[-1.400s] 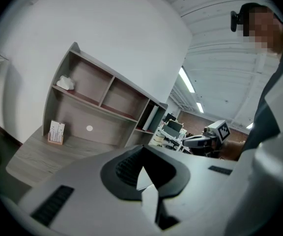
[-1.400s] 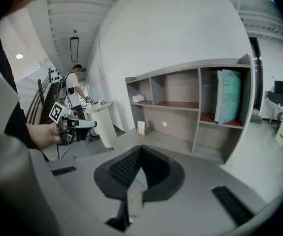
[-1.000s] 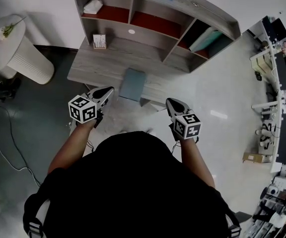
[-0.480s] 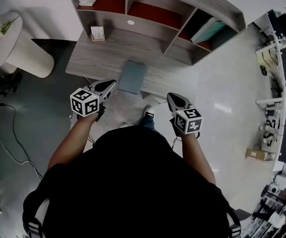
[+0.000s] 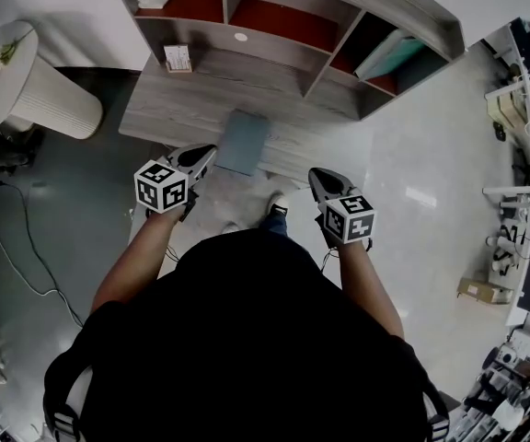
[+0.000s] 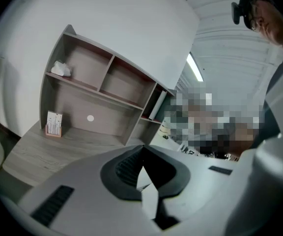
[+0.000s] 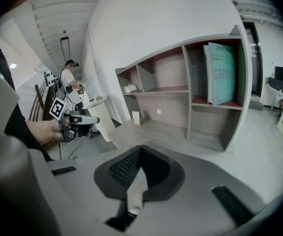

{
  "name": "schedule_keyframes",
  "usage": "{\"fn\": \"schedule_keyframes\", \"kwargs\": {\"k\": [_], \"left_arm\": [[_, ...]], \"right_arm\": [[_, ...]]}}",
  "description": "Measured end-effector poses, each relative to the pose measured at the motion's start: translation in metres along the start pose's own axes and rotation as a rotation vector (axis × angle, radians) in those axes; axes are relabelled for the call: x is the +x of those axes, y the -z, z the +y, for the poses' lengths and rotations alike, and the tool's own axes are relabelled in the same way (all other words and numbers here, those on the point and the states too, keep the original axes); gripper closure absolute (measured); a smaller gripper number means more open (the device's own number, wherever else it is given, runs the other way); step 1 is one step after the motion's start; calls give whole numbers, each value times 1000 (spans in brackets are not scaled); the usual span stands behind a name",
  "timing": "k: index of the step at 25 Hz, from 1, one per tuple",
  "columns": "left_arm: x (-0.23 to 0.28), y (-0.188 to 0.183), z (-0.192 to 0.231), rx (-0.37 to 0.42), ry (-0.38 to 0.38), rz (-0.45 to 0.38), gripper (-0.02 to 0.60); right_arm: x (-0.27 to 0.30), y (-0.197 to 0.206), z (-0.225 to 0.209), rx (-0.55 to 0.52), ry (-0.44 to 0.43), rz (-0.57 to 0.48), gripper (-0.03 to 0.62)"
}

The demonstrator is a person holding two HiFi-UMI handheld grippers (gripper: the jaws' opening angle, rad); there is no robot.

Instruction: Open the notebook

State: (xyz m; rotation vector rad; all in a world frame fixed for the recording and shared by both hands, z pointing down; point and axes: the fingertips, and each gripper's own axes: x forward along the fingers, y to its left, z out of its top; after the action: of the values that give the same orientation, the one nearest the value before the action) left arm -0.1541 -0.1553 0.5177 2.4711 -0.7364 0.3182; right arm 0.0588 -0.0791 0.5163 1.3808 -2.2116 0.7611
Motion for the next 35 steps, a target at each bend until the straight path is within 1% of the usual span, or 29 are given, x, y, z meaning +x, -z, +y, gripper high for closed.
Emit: {"fn": "schedule_keyframes", "kwargs": {"k": [3, 10, 18, 26, 35], "left_arm": [[13, 5, 2, 11, -12, 24, 572], [42, 18, 7, -5, -29, 69, 573], [68, 36, 13, 13, -61, 136, 572], [91, 67, 11, 45, -91, 223, 572], [120, 103, 12, 83, -125, 312, 572]], "right_arm": [[3, 1, -9, 8, -18, 14, 594], [11, 8, -32, 18, -34, 48, 594], [24, 22, -44, 36, -78, 96, 594], [30, 36, -55, 47, -117, 139, 594], [41, 55, -71, 78, -138, 179, 594]]}}
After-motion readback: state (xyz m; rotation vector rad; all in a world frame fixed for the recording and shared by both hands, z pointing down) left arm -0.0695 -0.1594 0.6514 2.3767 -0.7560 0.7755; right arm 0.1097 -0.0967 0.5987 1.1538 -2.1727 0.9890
